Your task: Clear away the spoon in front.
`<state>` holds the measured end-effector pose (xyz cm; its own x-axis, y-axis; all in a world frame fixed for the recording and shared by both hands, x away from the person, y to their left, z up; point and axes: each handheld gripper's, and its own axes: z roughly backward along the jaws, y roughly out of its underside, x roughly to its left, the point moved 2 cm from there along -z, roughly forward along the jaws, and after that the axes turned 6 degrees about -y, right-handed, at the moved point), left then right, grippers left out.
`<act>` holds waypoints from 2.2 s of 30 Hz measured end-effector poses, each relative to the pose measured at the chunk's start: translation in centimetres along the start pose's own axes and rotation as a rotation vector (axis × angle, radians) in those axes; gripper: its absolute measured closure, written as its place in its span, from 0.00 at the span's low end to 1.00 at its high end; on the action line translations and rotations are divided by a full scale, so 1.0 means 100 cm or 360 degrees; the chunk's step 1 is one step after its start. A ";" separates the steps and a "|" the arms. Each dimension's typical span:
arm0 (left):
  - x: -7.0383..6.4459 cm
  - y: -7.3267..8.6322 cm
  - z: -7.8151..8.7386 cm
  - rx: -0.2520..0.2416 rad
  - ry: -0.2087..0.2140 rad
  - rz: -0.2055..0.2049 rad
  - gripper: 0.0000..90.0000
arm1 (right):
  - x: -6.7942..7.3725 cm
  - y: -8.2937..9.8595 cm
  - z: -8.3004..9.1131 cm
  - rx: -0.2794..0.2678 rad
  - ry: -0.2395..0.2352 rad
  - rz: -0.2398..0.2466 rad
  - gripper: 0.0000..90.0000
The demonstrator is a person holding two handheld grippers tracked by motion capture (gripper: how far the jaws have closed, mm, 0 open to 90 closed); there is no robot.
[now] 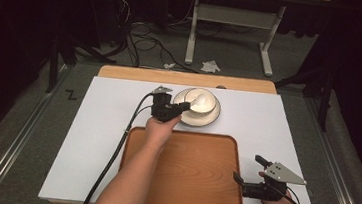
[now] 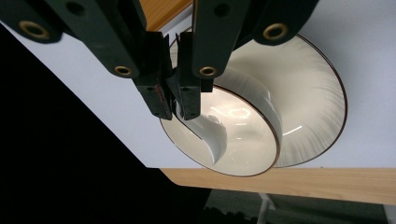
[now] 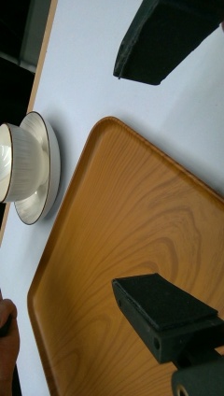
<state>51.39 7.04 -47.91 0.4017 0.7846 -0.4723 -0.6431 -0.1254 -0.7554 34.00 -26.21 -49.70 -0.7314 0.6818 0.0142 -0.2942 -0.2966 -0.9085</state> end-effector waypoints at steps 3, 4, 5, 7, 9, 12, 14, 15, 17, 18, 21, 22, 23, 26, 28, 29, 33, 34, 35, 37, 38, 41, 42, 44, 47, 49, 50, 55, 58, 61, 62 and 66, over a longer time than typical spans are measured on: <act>-0.002 0.000 0.004 0.0008 0.0010 -0.0022 0.95 | 0.000 0.000 0.000 0.0001 0.0000 0.0003 0.04; -0.002 0.000 0.004 0.0008 0.0010 -0.0022 0.95 | 0.000 0.000 0.000 0.0001 0.0000 0.0003 0.04; -0.003 -0.002 0.006 -0.0018 0.0008 -0.0046 0.95 | 0.000 0.000 0.000 0.0001 0.0002 -0.0006 0.04; -0.005 -0.002 0.009 -0.0016 0.0025 -0.0056 0.95 | 0.000 0.000 0.000 0.0003 0.0002 0.0003 0.04; -0.006 -0.003 0.010 -0.0021 0.0028 -0.0063 0.95 | 0.000 0.000 0.000 0.0002 0.0001 0.0004 0.04; -0.008 -0.003 0.013 -0.0041 0.0040 -0.0087 0.95 | 0.000 0.000 0.000 0.0004 0.0006 0.0004 0.04; -0.012 -0.003 0.017 -0.0047 0.0047 -0.0128 0.95 | 0.000 0.001 0.000 0.0005 0.0011 -0.0004 0.04; -0.013 -0.003 0.019 -0.0054 0.0053 -0.0141 0.95 | 0.000 0.001 0.000 0.0005 0.0011 -0.0002 0.04; -0.016 -0.003 0.022 -0.0058 0.0057 -0.0174 0.95 | 0.000 0.001 0.000 0.0005 0.0009 0.0005 0.04; -0.017 -0.003 0.024 -0.0059 0.0061 -0.0193 0.95 | 0.000 0.001 0.000 0.0005 0.0009 0.0007 0.04; -0.020 -0.003 0.030 -0.0081 0.0061 -0.0226 0.95 | 0.001 0.001 0.000 0.0009 0.0012 0.0002 0.04; -0.020 -0.003 0.030 -0.0081 0.0061 -0.0226 0.95 | 0.001 0.001 0.000 0.0009 0.0012 0.0002 0.04; -0.020 -0.002 0.034 -0.0096 0.0064 -0.0232 0.95 | 0.001 0.001 0.000 0.0009 0.0010 0.0008 0.04; -0.020 -0.001 0.039 -0.0105 0.0071 -0.0235 0.95 | 0.001 0.001 0.000 0.0008 0.0011 0.0009 0.04; -0.020 -0.001 0.044 -0.0114 0.0070 -0.0243 0.95 | 0.001 0.001 0.000 0.0014 0.0011 0.0008 0.04; -0.018 0.000 0.049 -0.0129 0.0075 -0.0242 0.95 | 0.000 0.001 0.000 0.0018 0.0016 0.0000 0.04; -0.015 0.000 0.059 -0.0150 0.0069 -0.0243 0.95 | 0.001 0.001 0.000 0.0019 0.0011 0.0007 0.04; -0.015 0.000 0.059 -0.0150 0.0069 -0.0243 0.95 | 0.001 0.001 0.000 0.0020 0.0011 0.0004 0.04; -0.013 0.001 0.064 -0.0161 0.0069 -0.0250 0.95 | 0.001 0.001 0.000 0.0020 0.0012 0.0007 0.04; -0.011 0.002 0.069 -0.0171 0.0068 -0.0254 0.95 | 0.001 0.001 0.000 0.0021 0.0014 0.0005 0.04; -0.011 0.002 0.069 -0.0171 0.0068 -0.0254 0.95 | 0.001 0.001 0.000 0.0021 0.0014 0.0005 0.04; -0.008 0.004 0.079 -0.0186 0.0066 -0.0272 0.95 | 0.001 0.002 0.000 0.0023 0.0016 0.0008 0.04; -0.007 0.005 0.082 -0.0189 0.0066 -0.0284 0.95 | 0.001 0.002 0.000 0.0022 0.0017 0.0011 0.04; -0.007 0.007 0.087 -0.0197 0.0069 -0.0293 0.95 | 0.001 0.002 0.000 0.0022 0.0018 0.0010 0.04; -0.006 0.011 0.095 -0.0199 0.0066 -0.0329 0.95 | 0.001 0.002 0.000 0.0019 0.0024 0.0008 0.04; -0.006 0.013 0.099 -0.0207 0.0065 -0.0341 0.95 | 0.001 0.002 0.000 0.0019 0.0025 0.0008 0.04; -0.006 0.013 0.099 -0.0207 0.0065 -0.0341 0.95 | 0.001 0.002 0.000 0.0019 0.0025 0.0008 0.04; -0.004 0.021 0.112 -0.0221 0.0075 -0.0368 0.95 | 0.002 0.001 0.000 0.0018 0.0025 0.0009 0.04; -0.004 0.025 0.116 -0.0219 0.0081 -0.0379 0.95 | 0.002 0.002 0.000 0.0019 0.0024 0.0005 0.04; -0.003 0.032 0.124 -0.0226 0.0089 -0.0399 0.95 | 0.002 0.001 0.000 0.0017 0.0023 0.0014 0.04; -0.002 0.034 0.127 -0.0228 0.0089 -0.0405 0.95 | 0.002 0.001 0.000 0.0017 0.0023 0.0013 0.04; -0.001 0.040 0.132 -0.0227 0.0092 -0.0413 0.95 | 0.002 0.002 0.000 0.0019 0.0024 0.0007 0.04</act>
<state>40.18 14.55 -44.87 0.5798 0.7663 -0.2768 -0.4175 -0.0123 -0.9086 33.78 -26.14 -49.83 -0.7234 0.6904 0.0042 -0.2988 -0.3076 -0.9034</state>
